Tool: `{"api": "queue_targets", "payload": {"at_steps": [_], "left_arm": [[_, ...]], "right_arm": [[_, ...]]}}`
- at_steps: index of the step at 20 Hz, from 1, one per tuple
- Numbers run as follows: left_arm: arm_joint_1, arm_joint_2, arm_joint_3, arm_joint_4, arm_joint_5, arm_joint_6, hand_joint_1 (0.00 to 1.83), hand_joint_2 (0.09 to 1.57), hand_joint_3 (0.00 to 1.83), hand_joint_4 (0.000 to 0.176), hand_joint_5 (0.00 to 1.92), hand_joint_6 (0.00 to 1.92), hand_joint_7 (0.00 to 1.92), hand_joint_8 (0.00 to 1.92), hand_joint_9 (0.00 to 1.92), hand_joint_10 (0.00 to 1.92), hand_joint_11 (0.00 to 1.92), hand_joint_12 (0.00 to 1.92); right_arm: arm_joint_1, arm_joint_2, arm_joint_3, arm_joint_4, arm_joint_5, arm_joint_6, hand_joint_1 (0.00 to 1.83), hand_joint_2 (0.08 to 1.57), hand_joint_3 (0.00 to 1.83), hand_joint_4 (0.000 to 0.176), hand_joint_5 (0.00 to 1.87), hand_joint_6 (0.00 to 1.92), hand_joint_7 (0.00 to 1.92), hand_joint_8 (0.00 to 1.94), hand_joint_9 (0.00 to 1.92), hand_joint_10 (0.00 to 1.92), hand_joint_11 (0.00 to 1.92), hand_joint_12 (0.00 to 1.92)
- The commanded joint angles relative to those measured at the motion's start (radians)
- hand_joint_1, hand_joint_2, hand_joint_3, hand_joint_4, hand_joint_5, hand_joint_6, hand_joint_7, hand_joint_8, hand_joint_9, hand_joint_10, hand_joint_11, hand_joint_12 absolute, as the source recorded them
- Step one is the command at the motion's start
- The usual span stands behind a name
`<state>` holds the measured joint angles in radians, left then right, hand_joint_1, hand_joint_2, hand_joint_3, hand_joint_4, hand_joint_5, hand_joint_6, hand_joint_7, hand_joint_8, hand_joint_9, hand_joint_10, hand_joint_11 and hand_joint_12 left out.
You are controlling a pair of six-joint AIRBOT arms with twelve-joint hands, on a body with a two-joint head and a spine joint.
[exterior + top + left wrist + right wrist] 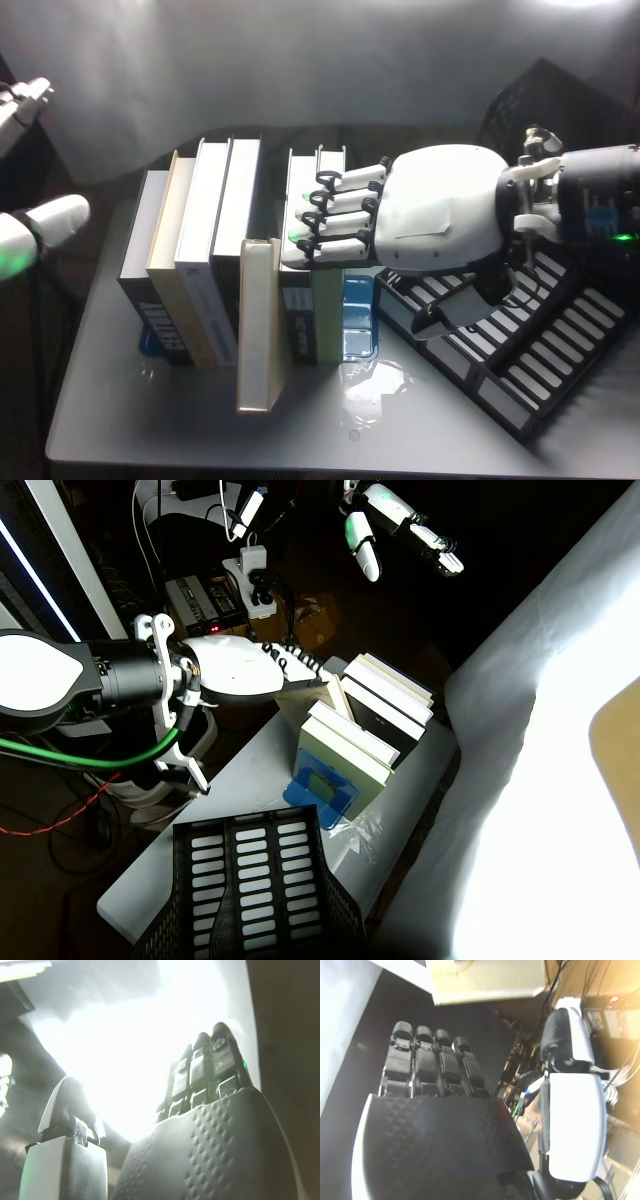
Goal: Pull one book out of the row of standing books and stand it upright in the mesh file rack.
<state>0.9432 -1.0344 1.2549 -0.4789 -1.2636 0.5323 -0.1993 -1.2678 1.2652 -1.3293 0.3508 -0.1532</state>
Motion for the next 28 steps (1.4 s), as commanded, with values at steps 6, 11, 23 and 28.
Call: {"api": "queue_targets", "payload": {"at_steps": [6,11,23,28], "left_arm": [[-0.009,0.012,0.021,-0.014,-0.11,-0.002,0.44,1.26,0.0,0.027,0.0,0.0,0.0,0.0,0.0,0.0,0.0,0.0],[-0.013,0.011,0.029,-0.025,-0.115,-0.002,0.46,1.26,0.0,0.004,0.0,0.0,0.0,0.0,0.0,0.0,0.0,0.0],[0.022,0.039,0.02,-0.079,-0.171,-0.002,0.52,1.3,0.02,0.0,0.0,0.0,0.0,0.0,0.0,0.0,0.0,1.92],[0.029,0.047,0.018,-0.092,-0.194,-0.002,0.52,1.33,0.01,0.0,0.0,0.0,0.0,0.0,0.0,0.0,0.0,1.86]], "right_arm": [[0.025,-0.074,0.057,-0.071,0.036,0.067,0.77,1.01,0.0,0.0,0.0,0.0,0.0,0.0,0.0,0.0,0.0,0.0],[0.028,-0.141,0.099,-0.104,0.036,0.077,0.7,1.05,0.01,0.0,0.0,0.0,0.0,0.0,0.0,0.0,0.0,0.0],[0.029,-0.274,0.183,-0.171,0.005,0.077,0.8,1.04,0.0,0.0,0.0,0.0,0.0,0.0,0.0,0.0,0.0,0.0],[0.029,-0.313,0.209,-0.203,-0.013,0.077,0.8,1.04,0.0,0.0,0.0,0.0,0.0,0.0,0.0,0.0,0.0,0.0]]}}
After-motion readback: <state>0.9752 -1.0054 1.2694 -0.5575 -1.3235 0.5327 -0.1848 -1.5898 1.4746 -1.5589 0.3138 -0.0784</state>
